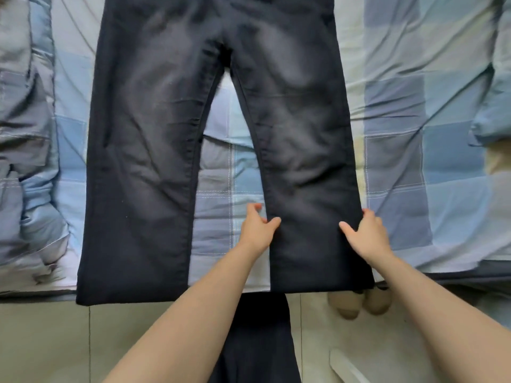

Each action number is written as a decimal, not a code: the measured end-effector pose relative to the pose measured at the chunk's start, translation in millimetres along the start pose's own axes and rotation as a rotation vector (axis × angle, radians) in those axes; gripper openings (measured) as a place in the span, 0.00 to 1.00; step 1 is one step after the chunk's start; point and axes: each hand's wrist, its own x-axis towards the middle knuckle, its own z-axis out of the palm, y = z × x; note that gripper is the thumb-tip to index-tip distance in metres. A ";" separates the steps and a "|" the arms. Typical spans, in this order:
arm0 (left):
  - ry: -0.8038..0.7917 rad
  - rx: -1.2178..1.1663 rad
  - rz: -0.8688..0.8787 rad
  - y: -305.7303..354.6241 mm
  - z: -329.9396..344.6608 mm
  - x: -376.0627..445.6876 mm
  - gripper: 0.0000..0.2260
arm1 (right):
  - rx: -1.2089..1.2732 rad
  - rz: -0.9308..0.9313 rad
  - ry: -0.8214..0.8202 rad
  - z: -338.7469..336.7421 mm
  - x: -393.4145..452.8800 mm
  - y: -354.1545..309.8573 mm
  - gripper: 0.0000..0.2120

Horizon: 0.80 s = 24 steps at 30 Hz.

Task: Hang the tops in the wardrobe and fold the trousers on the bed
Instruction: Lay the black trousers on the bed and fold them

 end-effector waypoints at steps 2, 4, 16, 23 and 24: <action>0.033 0.122 0.087 2.8 4.0 -2.5 0.22 | 0.073 -0.055 -0.076 2.3 -9.5 -0.9 0.30; 0.091 0.297 0.200 5.6 9.2 -15.7 0.24 | 0.183 -0.129 -0.070 -1.6 -22.8 2.9 0.25; 0.251 0.836 -0.114 -35.1 -3.7 -63.1 0.39 | -0.489 -0.118 -0.494 -9.3 -45.6 31.9 0.10; 0.182 1.065 0.366 49.5 6.2 -19.5 0.32 | 0.042 -0.154 -0.194 -73.0 44.5 -68.9 0.15; 0.167 1.118 0.435 65.2 9.1 -9.0 0.31 | 0.158 -0.144 -0.180 -80.6 63.7 -85.5 0.15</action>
